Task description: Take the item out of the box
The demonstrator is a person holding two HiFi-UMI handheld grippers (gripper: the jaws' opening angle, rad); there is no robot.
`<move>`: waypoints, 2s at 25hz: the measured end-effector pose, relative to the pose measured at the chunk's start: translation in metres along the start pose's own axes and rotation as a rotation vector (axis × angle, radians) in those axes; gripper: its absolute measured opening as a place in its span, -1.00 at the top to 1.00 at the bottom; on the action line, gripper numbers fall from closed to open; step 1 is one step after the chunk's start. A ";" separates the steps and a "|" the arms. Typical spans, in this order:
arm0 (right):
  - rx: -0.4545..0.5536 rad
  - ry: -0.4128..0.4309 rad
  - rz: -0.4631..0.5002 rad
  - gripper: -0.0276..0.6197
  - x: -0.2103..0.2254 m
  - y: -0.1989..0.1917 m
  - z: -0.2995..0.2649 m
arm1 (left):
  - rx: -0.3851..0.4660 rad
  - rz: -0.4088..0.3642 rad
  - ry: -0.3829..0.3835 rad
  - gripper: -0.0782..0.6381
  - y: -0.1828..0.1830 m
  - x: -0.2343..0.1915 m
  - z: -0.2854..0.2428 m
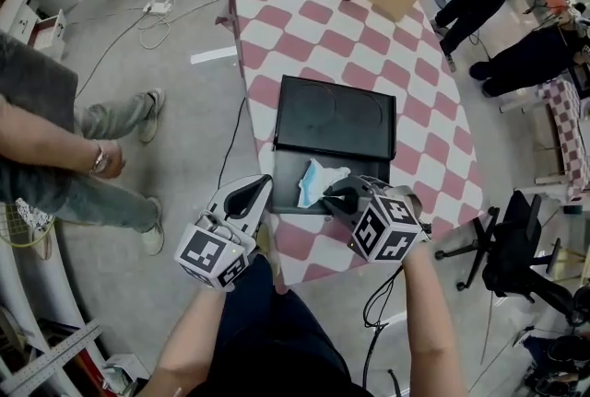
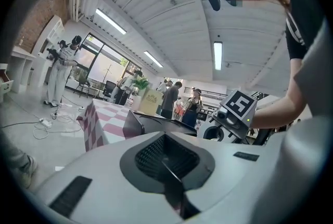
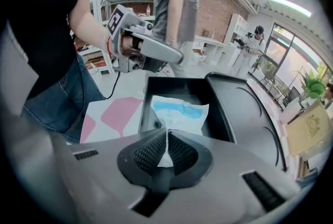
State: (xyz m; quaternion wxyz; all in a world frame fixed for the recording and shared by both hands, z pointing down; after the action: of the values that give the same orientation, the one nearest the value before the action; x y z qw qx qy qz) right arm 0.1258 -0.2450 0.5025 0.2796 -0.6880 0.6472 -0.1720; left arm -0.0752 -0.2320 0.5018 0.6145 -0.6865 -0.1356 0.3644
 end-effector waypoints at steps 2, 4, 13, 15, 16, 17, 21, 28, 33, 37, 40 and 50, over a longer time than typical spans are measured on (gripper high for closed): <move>0.003 -0.009 0.010 0.87 -0.001 0.002 0.003 | 0.002 0.000 0.001 0.78 0.001 0.001 0.000; 0.011 -0.023 0.018 0.87 -0.002 0.004 0.006 | 0.005 -0.001 0.002 0.78 0.002 0.002 0.000; 0.082 -0.087 -0.007 0.87 -0.009 0.013 0.023 | 0.009 -0.004 0.001 0.78 0.005 0.008 0.005; 0.097 -0.112 -0.016 0.87 -0.010 0.013 0.028 | 0.010 -0.005 0.000 0.78 0.006 0.009 0.006; 0.108 -0.125 -0.021 0.87 -0.011 0.014 0.030 | 0.010 -0.006 0.001 0.78 0.006 0.010 0.006; 0.120 -0.138 -0.027 0.87 -0.013 0.014 0.033 | 0.010 -0.006 0.002 0.78 0.005 0.011 0.007; 0.161 -0.197 -0.047 0.87 -0.017 0.015 0.040 | 0.013 -0.005 0.002 0.78 0.006 0.014 0.010; 0.248 -0.293 -0.099 0.87 -0.021 0.021 0.059 | 0.023 -0.018 -0.002 0.78 0.012 0.020 0.013; 0.325 -0.358 -0.180 0.87 -0.026 0.021 0.070 | 0.033 -0.024 -0.005 0.78 0.018 0.024 0.015; 0.396 -0.400 -0.240 0.88 -0.032 0.022 0.078 | 0.038 -0.034 -0.007 0.78 0.022 0.025 0.017; 0.439 -0.421 -0.268 0.88 -0.038 0.022 0.081 | 0.044 -0.042 -0.007 0.78 0.026 0.028 0.019; 0.589 -0.528 -0.405 0.88 -0.057 0.020 0.096 | 0.057 -0.063 -0.007 0.78 0.035 0.038 0.027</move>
State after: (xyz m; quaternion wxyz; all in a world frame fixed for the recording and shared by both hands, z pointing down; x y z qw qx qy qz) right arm 0.1610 -0.1731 0.4224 0.5801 -0.7122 0.3292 -0.2188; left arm -0.0755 -0.1954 0.4570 0.6446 -0.6628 -0.1488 0.3508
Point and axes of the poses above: the fingertips, and each gripper's own axes: z backward along the fingers, x to its right, y out of its top, the point moved 9 cm from there along z, backward along the fingers, and after that the axes turned 9 degrees about x, right-handed, at the moved point
